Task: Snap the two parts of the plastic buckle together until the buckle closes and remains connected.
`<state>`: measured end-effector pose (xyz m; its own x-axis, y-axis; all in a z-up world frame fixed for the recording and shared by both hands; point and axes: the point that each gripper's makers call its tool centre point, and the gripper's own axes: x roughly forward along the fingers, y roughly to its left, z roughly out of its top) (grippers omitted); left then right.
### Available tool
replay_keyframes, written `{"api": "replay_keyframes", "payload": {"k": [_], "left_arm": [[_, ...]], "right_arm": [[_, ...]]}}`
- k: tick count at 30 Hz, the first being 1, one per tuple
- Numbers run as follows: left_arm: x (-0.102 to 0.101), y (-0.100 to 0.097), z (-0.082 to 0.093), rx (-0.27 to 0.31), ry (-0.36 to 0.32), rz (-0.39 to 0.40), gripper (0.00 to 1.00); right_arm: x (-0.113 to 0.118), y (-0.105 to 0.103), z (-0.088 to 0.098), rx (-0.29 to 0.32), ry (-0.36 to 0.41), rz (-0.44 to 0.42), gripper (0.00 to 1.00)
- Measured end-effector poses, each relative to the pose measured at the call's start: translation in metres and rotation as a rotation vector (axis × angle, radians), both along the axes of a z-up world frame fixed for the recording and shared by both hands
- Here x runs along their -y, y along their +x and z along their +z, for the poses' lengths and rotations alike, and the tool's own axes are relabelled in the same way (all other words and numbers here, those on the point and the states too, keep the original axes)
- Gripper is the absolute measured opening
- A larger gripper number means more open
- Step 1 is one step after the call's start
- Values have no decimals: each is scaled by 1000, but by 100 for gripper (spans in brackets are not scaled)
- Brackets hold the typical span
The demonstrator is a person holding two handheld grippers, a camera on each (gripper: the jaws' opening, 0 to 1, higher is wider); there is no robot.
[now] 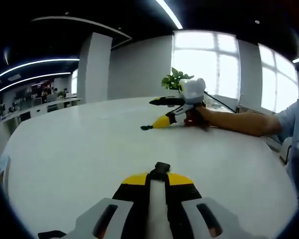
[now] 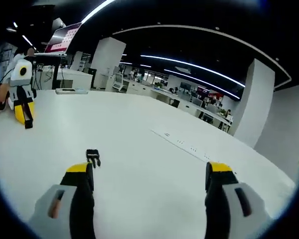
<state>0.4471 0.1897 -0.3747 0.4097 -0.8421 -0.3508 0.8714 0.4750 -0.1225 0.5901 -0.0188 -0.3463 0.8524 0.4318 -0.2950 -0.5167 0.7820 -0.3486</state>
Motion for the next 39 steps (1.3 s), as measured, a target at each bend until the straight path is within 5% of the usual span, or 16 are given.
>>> {"api": "replay_keyframes", "payload": {"k": [6, 11, 18, 39], "left_arm": [[0, 1, 0, 4, -1, -1, 11], [-1, 4, 0, 6, -4, -2, 11], [-2, 5, 1, 11, -4, 5, 11], [-1, 0, 0, 23, 2, -1, 12]], "right_arm": [[-40, -16, 0, 21, -43, 161, 82], [-53, -20, -4, -5, -25, 174, 87], [-64, -34, -2, -123, 126, 261, 73], [-88, -75, -20, -352, 189, 397, 59]]}}
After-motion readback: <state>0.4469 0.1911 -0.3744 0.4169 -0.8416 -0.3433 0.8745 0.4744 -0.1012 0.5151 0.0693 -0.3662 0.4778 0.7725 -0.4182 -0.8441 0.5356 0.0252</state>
